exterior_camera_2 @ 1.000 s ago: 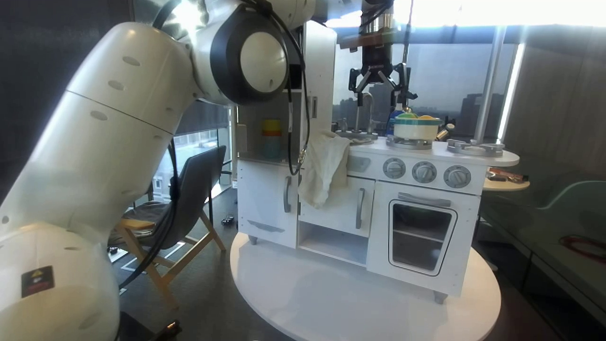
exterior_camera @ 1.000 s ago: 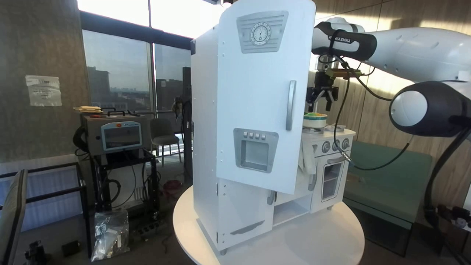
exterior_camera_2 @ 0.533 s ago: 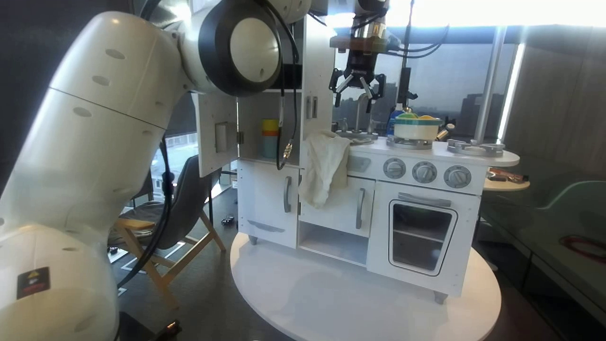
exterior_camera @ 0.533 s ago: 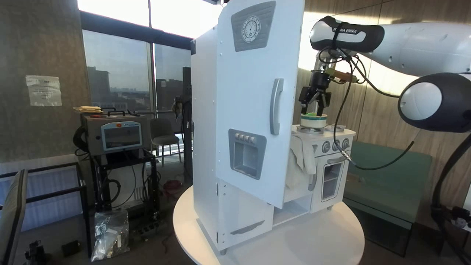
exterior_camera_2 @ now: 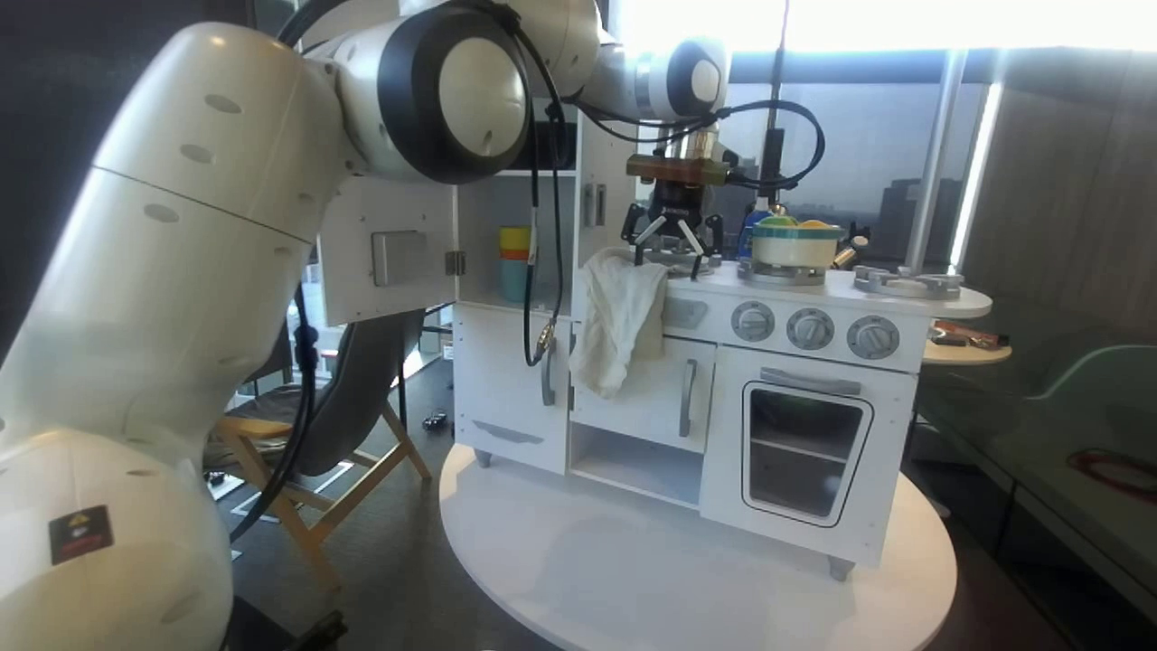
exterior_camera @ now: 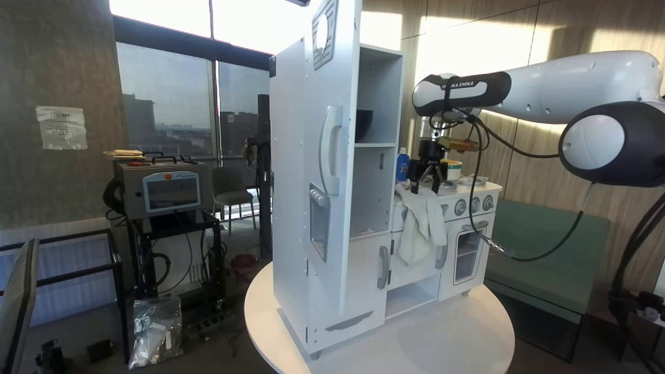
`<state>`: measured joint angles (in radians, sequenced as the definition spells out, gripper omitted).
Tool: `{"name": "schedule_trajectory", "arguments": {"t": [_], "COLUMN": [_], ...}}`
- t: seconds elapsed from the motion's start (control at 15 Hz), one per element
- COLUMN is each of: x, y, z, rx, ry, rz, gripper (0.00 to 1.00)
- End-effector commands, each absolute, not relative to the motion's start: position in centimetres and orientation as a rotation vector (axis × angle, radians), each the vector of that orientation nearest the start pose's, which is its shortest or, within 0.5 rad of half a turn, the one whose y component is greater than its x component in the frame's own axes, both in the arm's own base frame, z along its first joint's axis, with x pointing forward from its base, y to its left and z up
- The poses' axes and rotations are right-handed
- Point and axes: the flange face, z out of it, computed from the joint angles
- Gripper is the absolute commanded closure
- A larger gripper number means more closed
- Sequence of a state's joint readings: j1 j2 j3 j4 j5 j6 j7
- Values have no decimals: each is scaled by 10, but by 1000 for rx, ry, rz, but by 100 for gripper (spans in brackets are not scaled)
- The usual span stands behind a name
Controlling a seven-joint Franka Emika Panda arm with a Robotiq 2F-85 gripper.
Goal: Use the towel to wipe the sink
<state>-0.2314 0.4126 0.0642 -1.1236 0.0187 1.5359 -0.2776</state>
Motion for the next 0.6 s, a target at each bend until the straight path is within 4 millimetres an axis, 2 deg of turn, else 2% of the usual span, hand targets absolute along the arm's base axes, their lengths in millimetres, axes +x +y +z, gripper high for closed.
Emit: {"name": "schedule_trajectory", "arguments": {"t": [0.0, 0.07, 0.13, 0.2, 0.53], "x": [650, 648, 646, 644, 636], "y": [-104, -101, -100, -98, -90], "z": [577, 578, 581, 585, 597], "rx": [-3149, -3162, -3178, -3197, -3233], "ry": [-220, -205, -218, -208, -180], "rz": [-54, -60, -76, -92, -136], "gripper": [0, 25, 27, 34, 73]}}
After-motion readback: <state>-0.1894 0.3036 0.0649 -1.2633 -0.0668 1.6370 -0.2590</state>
